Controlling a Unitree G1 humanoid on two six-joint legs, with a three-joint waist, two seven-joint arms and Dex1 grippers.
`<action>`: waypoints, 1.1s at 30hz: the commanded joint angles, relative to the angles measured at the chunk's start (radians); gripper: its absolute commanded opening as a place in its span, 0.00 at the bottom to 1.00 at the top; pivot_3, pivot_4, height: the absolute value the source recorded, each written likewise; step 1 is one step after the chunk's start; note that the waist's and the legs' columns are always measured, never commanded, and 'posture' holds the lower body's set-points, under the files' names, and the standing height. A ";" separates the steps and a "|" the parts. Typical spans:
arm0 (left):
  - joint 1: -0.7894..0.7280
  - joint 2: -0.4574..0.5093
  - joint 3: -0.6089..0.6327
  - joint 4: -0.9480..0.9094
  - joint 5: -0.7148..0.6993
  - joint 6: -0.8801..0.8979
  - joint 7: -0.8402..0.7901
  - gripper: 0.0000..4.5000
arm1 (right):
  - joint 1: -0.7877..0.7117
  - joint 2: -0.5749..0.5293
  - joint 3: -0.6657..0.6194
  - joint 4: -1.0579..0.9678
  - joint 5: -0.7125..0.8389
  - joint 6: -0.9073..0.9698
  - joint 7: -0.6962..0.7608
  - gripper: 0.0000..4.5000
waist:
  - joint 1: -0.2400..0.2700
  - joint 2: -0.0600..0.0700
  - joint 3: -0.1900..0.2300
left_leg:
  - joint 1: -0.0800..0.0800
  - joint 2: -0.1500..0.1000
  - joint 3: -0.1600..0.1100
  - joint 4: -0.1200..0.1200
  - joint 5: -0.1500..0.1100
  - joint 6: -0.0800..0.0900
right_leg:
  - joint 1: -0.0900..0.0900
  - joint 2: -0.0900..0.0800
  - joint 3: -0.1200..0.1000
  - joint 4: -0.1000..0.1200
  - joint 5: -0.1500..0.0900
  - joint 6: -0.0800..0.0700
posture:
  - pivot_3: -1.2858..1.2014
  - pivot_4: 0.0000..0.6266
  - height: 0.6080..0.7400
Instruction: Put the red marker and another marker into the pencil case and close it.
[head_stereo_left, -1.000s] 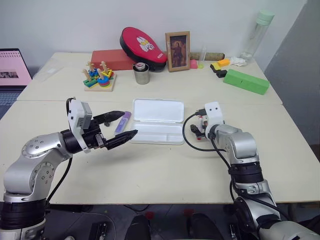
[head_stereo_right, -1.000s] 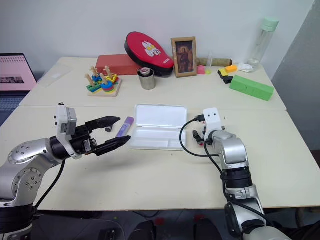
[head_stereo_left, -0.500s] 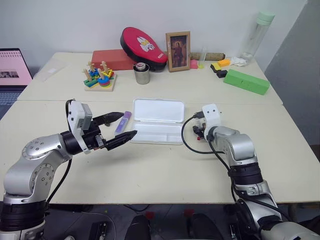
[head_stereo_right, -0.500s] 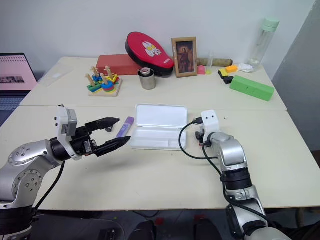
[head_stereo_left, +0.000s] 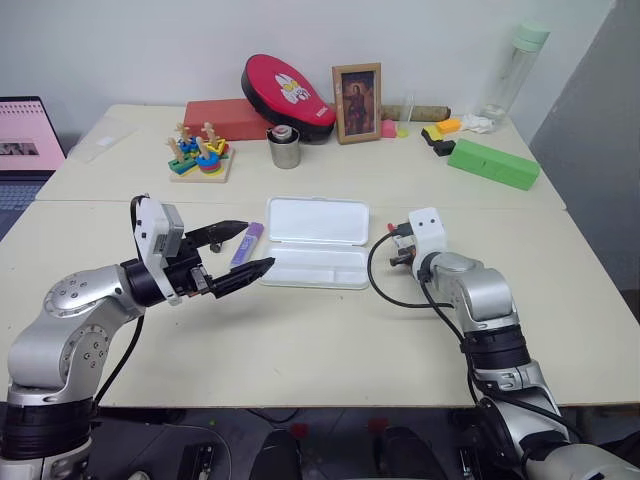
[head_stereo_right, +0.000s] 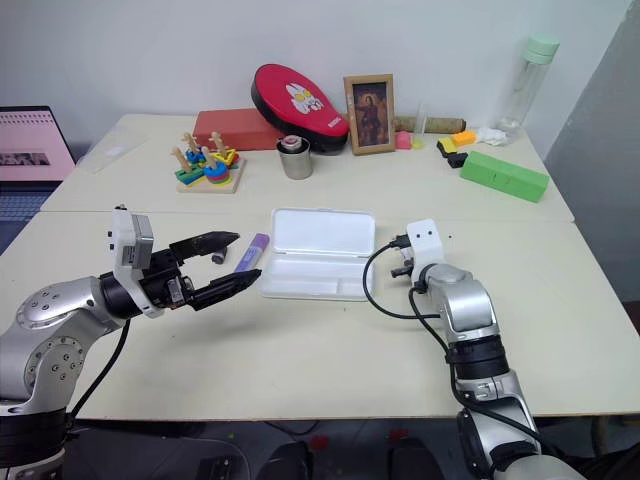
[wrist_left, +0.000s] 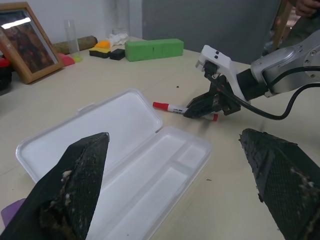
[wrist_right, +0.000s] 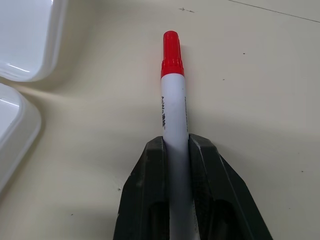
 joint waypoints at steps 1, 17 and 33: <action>0.042 -0.001 0.086 -0.045 -0.038 0.005 0.031 1.00 | -0.078 -0.089 -0.035 -0.046 0.053 -0.037 0.096 0.06 | -0.001 0.000 0.000 | 0.000 0.000 0.000 0.000 0.000 0.000 | 0.000 0.000 0.000 0.000 0.000 0.000 | 0.52 0.24 1.00; 0.287 -0.008 0.298 -0.118 -0.082 0.025 0.127 1.00 | -0.286 -0.158 0.485 0.186 -0.036 -0.662 0.676 0.06 | -0.008 0.002 0.003 | 0.001 0.000 0.000 0.001 0.000 0.000 | -0.001 0.000 0.000 -0.001 0.000 0.000 | 0.52 0.24 1.00; 0.315 -0.045 0.287 -0.166 -0.082 0.021 0.166 1.00 | -0.439 -0.031 0.468 0.621 -0.131 -0.917 0.726 0.41 | -0.002 0.002 0.002 | 0.002 0.000 0.000 -0.001 0.000 0.000 | 0.000 0.000 0.000 0.000 0.000 0.000 | 0.52 0.24 1.00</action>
